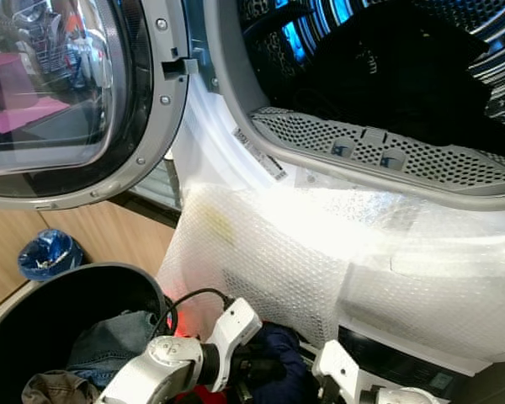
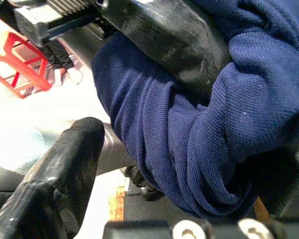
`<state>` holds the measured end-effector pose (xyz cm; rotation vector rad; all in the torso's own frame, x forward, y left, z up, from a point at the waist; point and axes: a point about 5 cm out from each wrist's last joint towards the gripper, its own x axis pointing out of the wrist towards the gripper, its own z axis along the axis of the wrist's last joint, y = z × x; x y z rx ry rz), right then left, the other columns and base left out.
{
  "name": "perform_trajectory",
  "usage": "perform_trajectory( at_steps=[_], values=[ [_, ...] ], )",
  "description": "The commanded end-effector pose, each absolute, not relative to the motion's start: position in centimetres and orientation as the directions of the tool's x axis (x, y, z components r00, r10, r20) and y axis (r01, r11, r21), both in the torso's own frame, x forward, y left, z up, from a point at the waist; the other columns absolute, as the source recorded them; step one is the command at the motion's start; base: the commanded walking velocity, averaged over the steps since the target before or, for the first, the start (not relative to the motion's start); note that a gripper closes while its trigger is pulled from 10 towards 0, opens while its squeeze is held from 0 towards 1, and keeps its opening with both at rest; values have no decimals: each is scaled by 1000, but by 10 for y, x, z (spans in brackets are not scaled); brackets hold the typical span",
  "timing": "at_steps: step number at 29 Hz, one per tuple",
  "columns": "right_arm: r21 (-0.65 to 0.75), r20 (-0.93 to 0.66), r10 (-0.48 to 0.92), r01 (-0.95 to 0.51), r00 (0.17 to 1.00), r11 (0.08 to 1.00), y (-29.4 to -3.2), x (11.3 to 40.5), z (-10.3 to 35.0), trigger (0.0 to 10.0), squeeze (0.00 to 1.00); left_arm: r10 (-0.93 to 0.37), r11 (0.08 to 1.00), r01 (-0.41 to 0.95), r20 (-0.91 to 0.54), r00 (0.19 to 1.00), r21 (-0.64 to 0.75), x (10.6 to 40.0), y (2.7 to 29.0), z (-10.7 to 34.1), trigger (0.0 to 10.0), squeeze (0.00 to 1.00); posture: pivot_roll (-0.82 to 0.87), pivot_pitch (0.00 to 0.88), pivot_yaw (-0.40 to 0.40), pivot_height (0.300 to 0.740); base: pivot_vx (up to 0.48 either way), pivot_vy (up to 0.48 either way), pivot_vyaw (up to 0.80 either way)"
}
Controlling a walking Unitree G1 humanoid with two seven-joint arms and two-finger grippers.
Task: Clothes washing
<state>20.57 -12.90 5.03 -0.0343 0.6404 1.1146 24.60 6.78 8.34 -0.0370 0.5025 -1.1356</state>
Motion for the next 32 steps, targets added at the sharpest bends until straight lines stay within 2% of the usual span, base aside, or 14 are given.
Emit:
perform_trajectory(
  at_steps=[1,2,9,14,19,23,26,32],
  values=[
    [293,-535,798,-825,278,483,-123,207,42,10000,573,-913,371,893,-278,299,-256,247,51,98,0,0,-102,68,4,740,0,0,0],
    [324,-545,785,-790,293,520,-122,210,40,10000,0,-913,377,891,-262,312,-253,249,48,100,0,0,-103,65,7,740,0,0,0],
    [430,-503,806,-719,311,546,-116,215,43,10000,0,-912,397,883,-217,348,-250,255,40,106,0,0,-104,74,8,740,0,0,0],
    [510,-429,829,-662,359,550,-109,221,51,10000,0,-907,413,875,-197,371,-254,256,34,107,0,0,-107,87,9,740,0,0,0],
    [636,-275,905,-645,324,424,-103,214,67,10000,0,-912,404,878,-189,364,-258,254,28,108,0,0,-105,93,12,740,0,0,0],
    [578,-362,884,-674,295,461,-103,210,60,10000,0,-910,411,875,-178,375,-255,255,27,109,0,0,-108,97,14,740,0,0,0],
    [555,-387,883,-697,266,453,-101,207,59,10000,0,-902,428,868,-178,393,-253,257,25,109,0,0,-107,98,15,740,0,0,0],
    [339,-500,840,-845,211,414,-98,205,51,10000,0,-901,432,863,-163,402,-262,259,21,113,0,0,-105,98,22,740,0,0,0]
  ],
)
